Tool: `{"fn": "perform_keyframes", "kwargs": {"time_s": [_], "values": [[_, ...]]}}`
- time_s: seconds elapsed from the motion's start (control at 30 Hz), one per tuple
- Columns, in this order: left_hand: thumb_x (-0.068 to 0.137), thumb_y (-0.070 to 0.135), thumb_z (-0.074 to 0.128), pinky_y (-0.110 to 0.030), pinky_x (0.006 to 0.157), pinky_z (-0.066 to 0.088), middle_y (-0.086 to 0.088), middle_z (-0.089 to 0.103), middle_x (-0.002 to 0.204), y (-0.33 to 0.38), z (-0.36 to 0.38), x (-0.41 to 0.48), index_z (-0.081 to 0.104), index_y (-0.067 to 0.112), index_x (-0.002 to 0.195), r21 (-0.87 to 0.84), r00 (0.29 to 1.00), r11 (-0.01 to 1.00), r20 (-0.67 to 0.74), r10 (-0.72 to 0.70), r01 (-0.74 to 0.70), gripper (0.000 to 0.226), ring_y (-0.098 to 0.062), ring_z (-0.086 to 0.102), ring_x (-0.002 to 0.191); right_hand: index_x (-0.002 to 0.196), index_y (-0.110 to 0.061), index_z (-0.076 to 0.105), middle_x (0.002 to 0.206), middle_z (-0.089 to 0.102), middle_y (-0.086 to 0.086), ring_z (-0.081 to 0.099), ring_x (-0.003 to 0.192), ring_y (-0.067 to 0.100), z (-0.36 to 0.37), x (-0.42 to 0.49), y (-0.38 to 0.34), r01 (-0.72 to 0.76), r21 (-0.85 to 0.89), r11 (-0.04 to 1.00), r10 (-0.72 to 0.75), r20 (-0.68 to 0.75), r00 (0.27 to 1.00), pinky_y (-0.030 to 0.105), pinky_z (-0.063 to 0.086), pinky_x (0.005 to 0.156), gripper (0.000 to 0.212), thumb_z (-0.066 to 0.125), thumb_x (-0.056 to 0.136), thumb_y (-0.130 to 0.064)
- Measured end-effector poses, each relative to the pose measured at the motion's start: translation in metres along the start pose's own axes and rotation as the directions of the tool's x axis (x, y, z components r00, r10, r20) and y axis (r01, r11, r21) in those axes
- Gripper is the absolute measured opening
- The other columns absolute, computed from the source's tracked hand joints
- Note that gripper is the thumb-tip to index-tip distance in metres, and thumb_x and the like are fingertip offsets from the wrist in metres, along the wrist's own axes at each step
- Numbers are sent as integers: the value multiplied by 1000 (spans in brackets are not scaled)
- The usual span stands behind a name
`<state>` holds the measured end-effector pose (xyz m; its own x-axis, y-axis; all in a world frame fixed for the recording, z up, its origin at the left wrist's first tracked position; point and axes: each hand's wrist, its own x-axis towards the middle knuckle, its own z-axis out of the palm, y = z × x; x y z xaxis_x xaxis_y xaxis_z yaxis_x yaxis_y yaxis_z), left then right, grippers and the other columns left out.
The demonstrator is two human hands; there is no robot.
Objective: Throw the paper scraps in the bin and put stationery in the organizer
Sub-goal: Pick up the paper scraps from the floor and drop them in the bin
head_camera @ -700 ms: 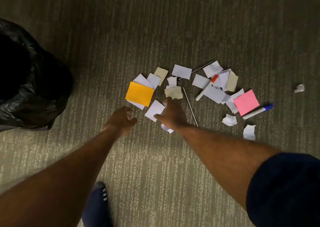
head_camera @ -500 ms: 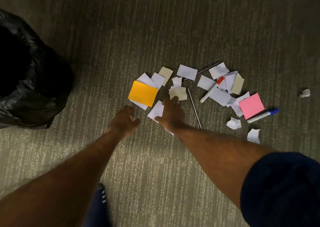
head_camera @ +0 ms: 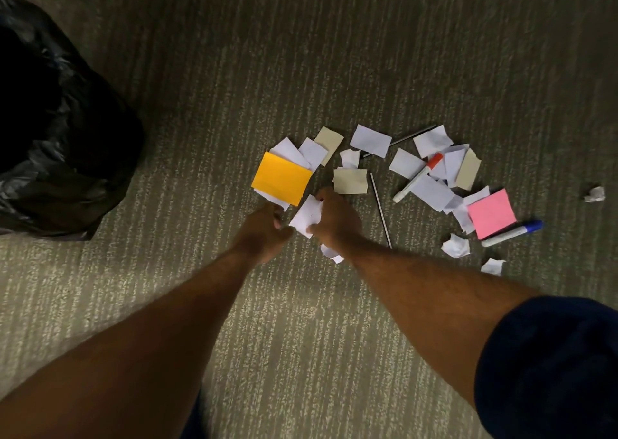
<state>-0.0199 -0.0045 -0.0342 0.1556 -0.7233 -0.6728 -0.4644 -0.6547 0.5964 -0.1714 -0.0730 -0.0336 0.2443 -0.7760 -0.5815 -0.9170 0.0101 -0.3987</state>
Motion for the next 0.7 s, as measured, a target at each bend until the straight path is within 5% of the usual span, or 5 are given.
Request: {"fn": "perform_keyframes", "kwargs": {"time_s": [0.13,0.33,0.53,0.63,0.7], "values": [[82,24,69,-25,64,38,2,61,95,9,13,4,60,15,114,36,999,999,0,40,-40,35,-16,59,86,105,-17,57,113,62,5,61,107,26,1,6,1,14,-48,999,-13,21,1000,39,51,83,49,85,66,-27],[81,40,70,-32,68,46,-6,67,94,16,19,5,63,17,105,114,988,982,-6,154,-152,34,-23,63,83,79,-19,56,94,58,7,59,88,26,1,1,15,182,77,980,-179,-36,983,38,48,69,21,75,73,-24],[90,29,62,-31,72,45,-17,71,96,25,20,-6,68,5,101,54,981,981,-41,189,-186,27,-31,65,89,110,-18,58,89,48,-8,50,77,12,-26,-19,37,340,134,931,-331,-87,940,29,42,64,44,74,70,-7],[86,27,62,-29,67,42,-16,70,89,21,19,-11,65,8,88,-27,985,990,-106,136,-139,19,-29,64,79,109,-14,55,91,51,-3,51,80,15,-39,-26,52,264,92,960,-248,-158,956,29,43,67,40,69,73,-4],[80,27,59,-42,68,55,-14,71,85,17,19,-14,60,14,86,-167,992,981,-95,82,-97,14,-33,69,74,107,-10,54,95,55,4,53,85,22,-43,-26,56,155,96,983,-131,-220,967,28,42,69,37,72,76,-15]]}}
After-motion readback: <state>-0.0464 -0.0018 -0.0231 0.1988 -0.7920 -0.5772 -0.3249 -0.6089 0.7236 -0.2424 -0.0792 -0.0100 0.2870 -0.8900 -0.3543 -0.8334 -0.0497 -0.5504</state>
